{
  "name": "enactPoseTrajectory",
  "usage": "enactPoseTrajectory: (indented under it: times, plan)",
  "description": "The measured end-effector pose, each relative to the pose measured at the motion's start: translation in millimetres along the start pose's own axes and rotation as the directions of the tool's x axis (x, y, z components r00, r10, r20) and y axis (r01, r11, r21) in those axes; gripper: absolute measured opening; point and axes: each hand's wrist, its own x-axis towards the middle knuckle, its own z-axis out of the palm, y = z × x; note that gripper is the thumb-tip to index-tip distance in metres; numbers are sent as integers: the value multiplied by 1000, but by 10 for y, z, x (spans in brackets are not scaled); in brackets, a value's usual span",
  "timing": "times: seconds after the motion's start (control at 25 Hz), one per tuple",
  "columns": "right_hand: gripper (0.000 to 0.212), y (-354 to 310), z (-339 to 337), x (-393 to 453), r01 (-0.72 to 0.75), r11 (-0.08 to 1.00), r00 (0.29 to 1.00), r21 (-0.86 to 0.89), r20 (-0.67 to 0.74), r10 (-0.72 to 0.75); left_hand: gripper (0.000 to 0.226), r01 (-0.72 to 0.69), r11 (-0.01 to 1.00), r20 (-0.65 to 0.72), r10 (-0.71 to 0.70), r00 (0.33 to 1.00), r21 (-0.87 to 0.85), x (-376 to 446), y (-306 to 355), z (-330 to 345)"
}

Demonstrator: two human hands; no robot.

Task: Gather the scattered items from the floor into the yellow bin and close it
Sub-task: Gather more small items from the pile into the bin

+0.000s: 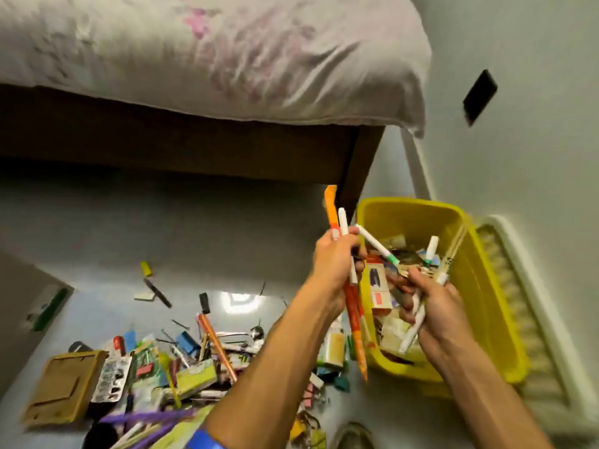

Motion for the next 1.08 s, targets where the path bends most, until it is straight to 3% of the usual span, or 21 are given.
enactPoseTrajectory:
  times: [0.12,0.24,0.32,0.44,0.56,0.68,0.76,0.8,0.88,0.92,1.0,1.08]
  plan:
    - [19,-232,-316,303,21,988,988,-154,-147,-44,5,148,987,55,-152,987,67,217,-233,707]
    - [23,-271,-451,464,-34,990,993,-134,-115,18,29,244,960,153,-264,952,140,360,-441,759]
    - [23,-203,-483,510,-1,996,999,-90,-32,-2,38,233,966,147,-247,958,108,396,-551,673]
    - [25,132,-206,368,98,974,995,-204,37,-92,25,111,994,-15,-111,994,-21,284,-598,224]
    - [28,775,145,6,288,842,947,-456,263,-182,20,24,999,-235,-34,971,-46,44,-762,-612]
    - [28,1544,391,-335,303,667,881,-681,466,76,18,125,980,-472,-37,881,155,-316,-1007,-1588]
    - [47,1954,441,-407,409,427,825,-807,527,206,29,297,821,-598,66,799,488,-497,-1145,-2193]
    - [62,2107,490,-366,463,319,807,-827,542,234,45,392,655,-602,122,789,646,-533,-1209,-2474]
    - [95,2321,668,-247,495,164,800,-853,521,298,90,484,310,-525,62,849,819,-557,-1291,-2906]
    - [109,2447,828,-172,498,106,792,-860,502,347,110,490,204,-494,-36,869,847,-534,-1312,-3092]
    - [122,2719,1141,-74,542,-10,759,-840,485,434,135,516,131,-480,-232,846,846,-482,-1375,-3363]
    - [122,2982,1349,-90,654,-150,716,-742,543,439,138,535,177,-476,-288,831,826,-461,-1491,-3533]
